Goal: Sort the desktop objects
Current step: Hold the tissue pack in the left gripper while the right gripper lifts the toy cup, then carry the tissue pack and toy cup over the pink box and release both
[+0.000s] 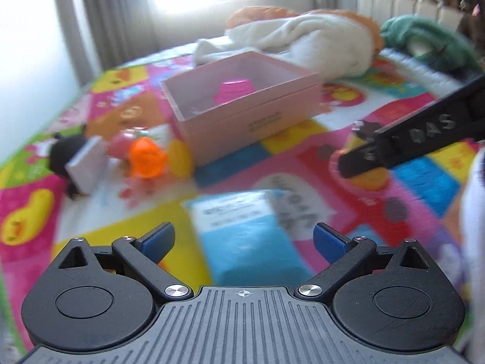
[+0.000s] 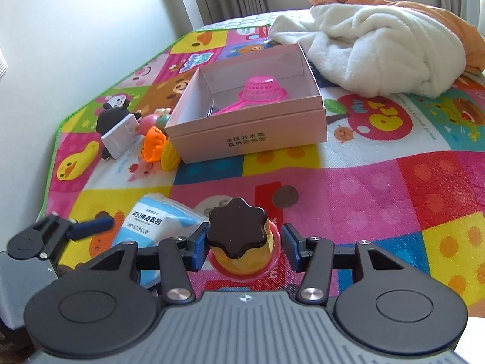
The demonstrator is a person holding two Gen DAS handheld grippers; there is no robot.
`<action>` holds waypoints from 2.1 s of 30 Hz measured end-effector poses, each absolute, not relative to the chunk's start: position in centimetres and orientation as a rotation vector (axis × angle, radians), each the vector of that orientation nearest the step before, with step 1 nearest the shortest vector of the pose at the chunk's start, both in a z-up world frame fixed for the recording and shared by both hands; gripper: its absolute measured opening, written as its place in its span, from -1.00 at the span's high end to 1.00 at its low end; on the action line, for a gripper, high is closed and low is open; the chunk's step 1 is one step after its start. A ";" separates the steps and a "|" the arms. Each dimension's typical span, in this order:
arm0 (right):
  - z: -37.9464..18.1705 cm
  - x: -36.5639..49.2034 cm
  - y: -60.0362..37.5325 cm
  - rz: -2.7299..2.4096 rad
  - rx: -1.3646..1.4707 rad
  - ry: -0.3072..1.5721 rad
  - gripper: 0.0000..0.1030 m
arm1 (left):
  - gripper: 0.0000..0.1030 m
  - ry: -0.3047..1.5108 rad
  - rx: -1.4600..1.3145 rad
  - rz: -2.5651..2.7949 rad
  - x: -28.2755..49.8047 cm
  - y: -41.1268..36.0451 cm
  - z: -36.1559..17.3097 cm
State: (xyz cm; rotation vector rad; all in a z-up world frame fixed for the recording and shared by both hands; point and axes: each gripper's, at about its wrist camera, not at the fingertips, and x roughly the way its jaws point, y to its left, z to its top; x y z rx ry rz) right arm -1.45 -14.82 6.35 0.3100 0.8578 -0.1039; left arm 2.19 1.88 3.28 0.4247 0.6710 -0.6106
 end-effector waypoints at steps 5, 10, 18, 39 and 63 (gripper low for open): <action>5.9 -1.4 -13.7 -0.098 0.243 0.862 0.03 | -0.94 0.769 0.337 -0.547 3.8 2.1 2.2; 6.0 -1.7 -13.2 -0.103 0.207 0.845 0.03 | -0.59 0.791 0.330 -0.532 3.7 1.1 1.1; 6.5 -1.8 -13.5 -0.109 0.230 0.845 0.03 | -0.18 0.769 0.321 -0.532 2.6 2.7 2.4; 10.8 -4.7 -16.1 -0.123 0.263 0.818 0.03 | -0.18 0.641 0.291 -0.626 1.4 3.0 7.4; 16.8 7.1 -23.4 -0.178 0.312 0.546 -0.48 | -0.99 0.550 0.241 -0.576 11.0 -2.0 11.1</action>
